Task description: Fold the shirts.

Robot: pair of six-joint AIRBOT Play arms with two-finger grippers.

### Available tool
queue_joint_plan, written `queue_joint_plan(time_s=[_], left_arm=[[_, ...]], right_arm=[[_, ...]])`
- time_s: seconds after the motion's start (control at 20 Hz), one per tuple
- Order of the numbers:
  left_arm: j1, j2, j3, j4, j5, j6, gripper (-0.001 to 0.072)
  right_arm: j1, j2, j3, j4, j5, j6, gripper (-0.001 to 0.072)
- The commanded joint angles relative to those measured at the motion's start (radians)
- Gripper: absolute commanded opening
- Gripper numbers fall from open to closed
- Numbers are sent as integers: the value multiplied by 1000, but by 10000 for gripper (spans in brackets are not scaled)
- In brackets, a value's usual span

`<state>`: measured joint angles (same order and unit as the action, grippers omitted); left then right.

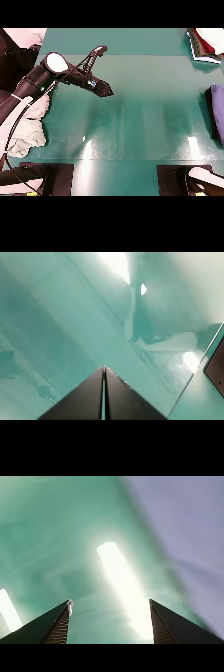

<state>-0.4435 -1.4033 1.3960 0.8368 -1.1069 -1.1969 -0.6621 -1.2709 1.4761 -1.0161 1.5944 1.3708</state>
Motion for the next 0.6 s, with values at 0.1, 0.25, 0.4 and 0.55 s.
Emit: queue_joint_plan(time_s=[0.1, 0.25, 0.4, 0.55], left_arm=[[0, 1, 1, -7, 16, 0, 29], [0, 1, 1, -7, 29, 0, 28], [0, 1, 1, -7, 31, 0, 29], [0, 1, 1, -7, 34, 0, 28]], right_arm=[[267, 0, -1, 79, 1, -2, 177], [406, 1, -1, 79, -5, -14, 18], [503, 0, -1, 78, -13, -45, 19], [546, 0, -1, 78, -24, -45, 19]])
